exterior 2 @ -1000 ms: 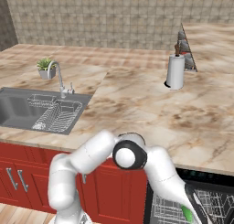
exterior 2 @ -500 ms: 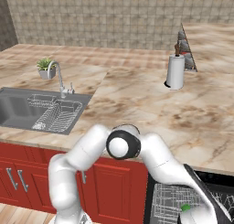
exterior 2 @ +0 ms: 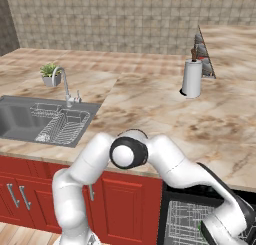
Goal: Pick up the cup and bowl from the counter, place them in the dishwasher, and close the dishwasher door.
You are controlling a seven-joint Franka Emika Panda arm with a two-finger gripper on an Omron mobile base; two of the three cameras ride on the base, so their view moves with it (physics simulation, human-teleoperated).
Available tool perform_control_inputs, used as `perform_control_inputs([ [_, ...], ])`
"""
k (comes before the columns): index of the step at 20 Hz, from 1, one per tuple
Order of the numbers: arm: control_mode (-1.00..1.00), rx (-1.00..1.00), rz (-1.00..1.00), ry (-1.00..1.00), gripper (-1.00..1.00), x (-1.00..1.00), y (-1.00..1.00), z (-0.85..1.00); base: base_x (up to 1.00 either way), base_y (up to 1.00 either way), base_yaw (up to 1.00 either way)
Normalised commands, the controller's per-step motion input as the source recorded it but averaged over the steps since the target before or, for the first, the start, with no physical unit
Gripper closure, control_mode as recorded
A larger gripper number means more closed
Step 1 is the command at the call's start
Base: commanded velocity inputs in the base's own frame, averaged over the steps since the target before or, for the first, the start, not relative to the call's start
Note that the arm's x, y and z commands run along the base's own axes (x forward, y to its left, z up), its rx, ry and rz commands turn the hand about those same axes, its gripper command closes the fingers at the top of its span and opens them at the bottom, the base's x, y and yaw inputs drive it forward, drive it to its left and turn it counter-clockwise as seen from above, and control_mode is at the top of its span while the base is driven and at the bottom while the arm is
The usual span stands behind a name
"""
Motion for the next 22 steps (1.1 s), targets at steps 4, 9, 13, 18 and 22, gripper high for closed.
perform_control_inputs([
  [4, -1.0, -0.16, 0.07, 0.0, -1.0, -0.43, 0.13, -0.24, 0.0, 0.0, 0.0],
  [9, -1.0, -0.18, 0.0, 0.0, -1.0, -0.44, 0.06, -0.04, 0.0, 0.0, 0.0],
  [13, -1.0, -0.15, 0.0, 0.0, -1.0, -0.18, 0.23, 0.0, 0.0, 0.0, 0.0],
  [18, -1.0, -0.05, 0.0, 0.0, -1.0, -0.16, 0.25, -0.06, 0.0, 0.0, 0.0],
  [22, -1.0, 0.01, 0.0, 0.0, -1.0, -0.34, 0.14, -0.02, 0.0, 0.0, 0.0],
])
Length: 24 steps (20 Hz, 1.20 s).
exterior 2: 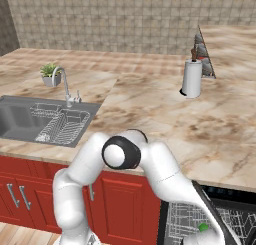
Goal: Pick up the cup and bowl from the counter, place them in the dishwasher, and close the dishwasher door.
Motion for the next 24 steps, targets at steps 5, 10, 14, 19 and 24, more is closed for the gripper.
perform_control_inputs([
  [5, -1.0, 0.15, 0.0, 0.0, -1.0, -0.46, 0.0, 0.0, 0.0, 0.0, 0.0],
  [10, -1.0, 0.21, 0.02, 0.0, -1.0, -0.37, 0.0, -0.15, 0.0, 0.0, 0.0],
  [14, -1.0, 0.12, 0.01, -0.02, -1.0, -0.31, 0.01, -0.26, 0.0, 0.0, 0.0],
  [19, -1.0, -0.01, 0.02, -0.1, -1.0, -0.24, 0.15, -0.31, 0.0, 0.0, 0.0],
  [24, -1.0, -0.09, 0.0, -0.19, -1.0, -0.22, 0.19, -0.14, 0.0, 0.0, 0.0],
])
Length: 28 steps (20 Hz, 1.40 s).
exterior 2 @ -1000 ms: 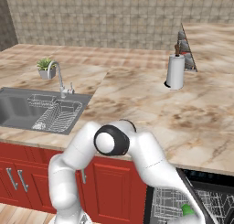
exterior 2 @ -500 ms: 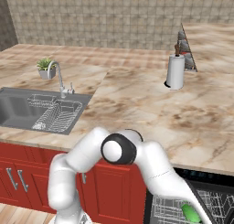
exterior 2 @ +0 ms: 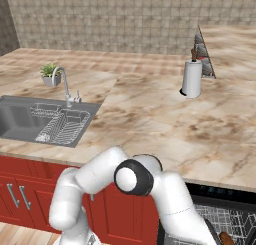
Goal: Pick up the cup and bowl from the counter, place them in the dishwasher, and close the dishwasher door.
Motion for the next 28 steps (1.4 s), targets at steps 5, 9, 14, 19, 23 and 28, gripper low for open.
perform_control_inputs([
  [5, -1.0, -0.11, 0.0, -0.2, -1.0, -0.13, 0.21, -0.15, 0.0, 0.0, 0.0],
  [9, -1.0, -0.1, 0.0, -0.17, -1.0, 0.0, 0.1, -0.13, 0.0, 0.0, 0.0],
  [14, -1.0, -0.04, 0.0, -0.11, -1.0, 0.0, 0.01, -0.3, 0.0, 0.0, 0.0],
  [19, -1.0, -0.03, 0.0, -0.05, -1.0, 0.17, 0.0, -0.33, 0.0, 0.0, 0.0],
  [23, -1.0, -0.03, 0.01, -0.02, -1.0, 0.23, 0.0, -0.39, 0.0, 0.0, 0.0],
  [28, -1.0, -0.02, 0.0, 0.0, -1.0, 0.33, 0.0, -0.41, 0.0, 0.0, 0.0],
])
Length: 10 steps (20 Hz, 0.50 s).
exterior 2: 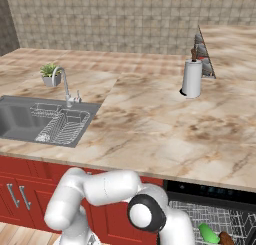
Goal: Pick up the cup and bowl from the counter, place them in the dishwasher, and close the dishwasher door.
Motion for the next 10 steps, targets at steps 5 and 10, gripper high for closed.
perform_control_inputs([
  [5, -1.0, -0.04, 0.0, 0.0, -1.0, 0.2, 0.0, -0.48, 0.0, 0.0, 0.0],
  [10, -1.0, -0.07, 0.0, -0.01, -1.0, 0.09, 0.0, -0.54, 0.0, 0.0, 0.0],
])
